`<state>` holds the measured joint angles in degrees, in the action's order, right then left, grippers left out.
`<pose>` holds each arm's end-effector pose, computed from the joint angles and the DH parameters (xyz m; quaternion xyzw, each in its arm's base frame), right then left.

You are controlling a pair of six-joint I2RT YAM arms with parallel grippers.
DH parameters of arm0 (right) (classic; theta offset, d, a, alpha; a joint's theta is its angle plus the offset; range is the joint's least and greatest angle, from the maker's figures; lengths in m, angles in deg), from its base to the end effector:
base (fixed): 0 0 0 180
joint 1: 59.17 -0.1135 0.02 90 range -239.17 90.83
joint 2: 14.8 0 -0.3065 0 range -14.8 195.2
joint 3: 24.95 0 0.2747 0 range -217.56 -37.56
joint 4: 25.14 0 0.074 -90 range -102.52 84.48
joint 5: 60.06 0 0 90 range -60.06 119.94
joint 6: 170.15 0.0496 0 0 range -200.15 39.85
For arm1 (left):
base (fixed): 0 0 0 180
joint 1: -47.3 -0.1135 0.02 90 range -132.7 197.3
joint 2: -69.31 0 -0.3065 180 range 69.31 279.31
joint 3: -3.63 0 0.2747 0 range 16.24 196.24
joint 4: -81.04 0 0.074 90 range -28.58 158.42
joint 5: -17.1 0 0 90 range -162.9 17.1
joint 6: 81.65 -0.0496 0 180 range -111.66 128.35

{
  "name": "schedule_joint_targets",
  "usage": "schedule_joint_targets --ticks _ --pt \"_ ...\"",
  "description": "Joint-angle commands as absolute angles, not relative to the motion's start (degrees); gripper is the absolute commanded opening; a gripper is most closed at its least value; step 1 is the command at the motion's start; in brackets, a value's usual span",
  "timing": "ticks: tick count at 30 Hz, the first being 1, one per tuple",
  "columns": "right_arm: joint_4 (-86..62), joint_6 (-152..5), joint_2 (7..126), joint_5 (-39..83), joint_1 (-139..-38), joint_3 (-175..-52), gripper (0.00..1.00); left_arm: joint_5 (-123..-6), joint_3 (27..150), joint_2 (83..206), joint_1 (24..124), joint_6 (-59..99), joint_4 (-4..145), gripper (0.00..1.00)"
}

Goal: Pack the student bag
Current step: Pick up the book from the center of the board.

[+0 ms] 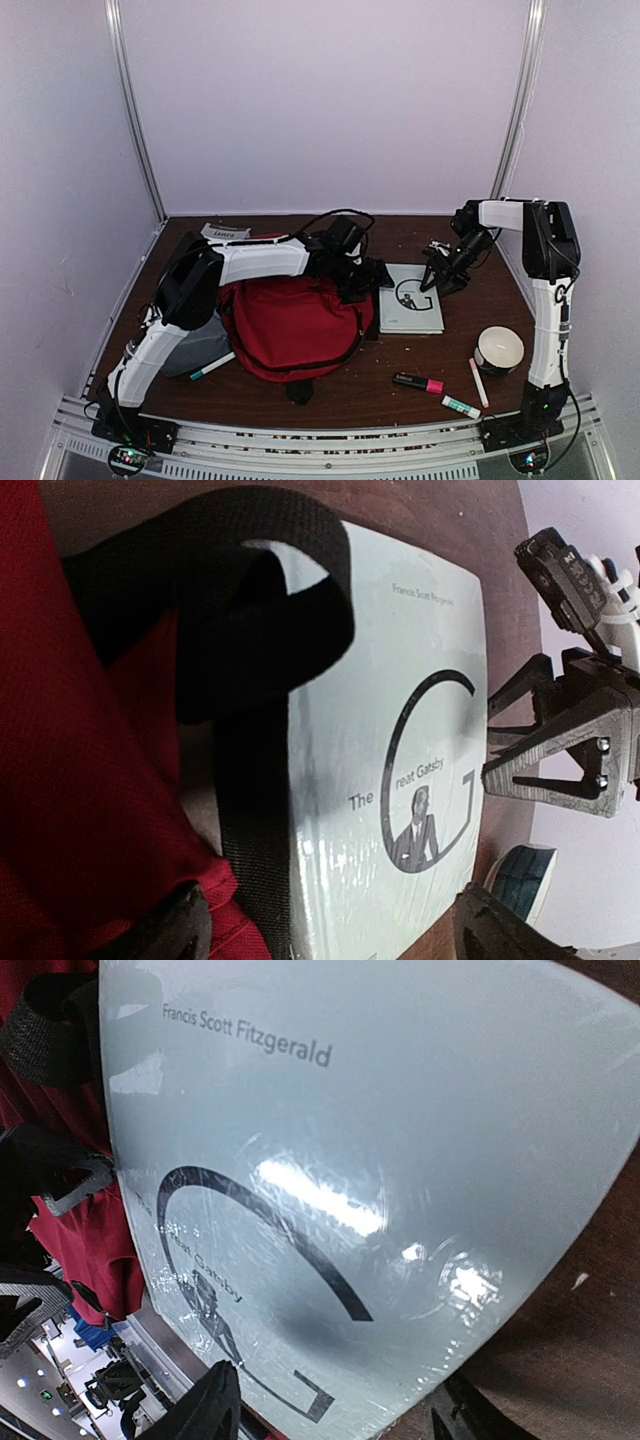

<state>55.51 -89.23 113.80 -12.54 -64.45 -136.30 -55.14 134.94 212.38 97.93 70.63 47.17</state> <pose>0.4533 0.0755 0.1620 0.0915 -0.9257 -0.3633 0.0522 0.3808 -0.4879 0.1550 -0.0349 0.9161 -0.3899 0.0870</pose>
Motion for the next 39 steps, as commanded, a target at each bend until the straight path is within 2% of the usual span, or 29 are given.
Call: schedule_joint_targets --ticks 1,7,11,22,29,32,35,39 --pt "54.70 -89.76 112.87 -15.31 -65.37 -136.06 0.63 -54.28 135.64 213.86 97.65 69.40 45.02 0.87" --pt "53.70 -89.56 112.44 -16.76 -65.98 -134.90 0.62 -50.97 141.99 217.96 98.16 69.48 46.27 0.79" --pt "53.93 -89.66 111.04 -20.02 -66.70 -134.90 0.57 -49.11 143.27 220.07 98.10 70.92 45.78 0.75" --pt "53.80 -91.19 102.13 -27.53 -68.84 -132.17 0.55 -47.53 136.88 218.40 97.68 73.84 52.61 0.82" --pt "50.55 -89.34 106.09 -29.19 -68.85 -132.58 0.55 -44.90 133.29 218.21 97.40 75.98 58.81 0.78" --pt "51.05 -90.60 107.97 -33.74 -68.84 -134.07 0.54 -44.24 132.27 218.02 97.31 76.38 60.70 0.77" --pt "55.01 -95.66 108.98 -41.76 -69.21 -136.13 0.54 -43.42 131.26 218.02 97.15 77.16 62.98 0.77" --pt "70.98 -112.16 112.15 -47.44 -70.50 -142.36 0.54 -43.23 130.81 218.16 97.05 77.67 64.36 0.76"
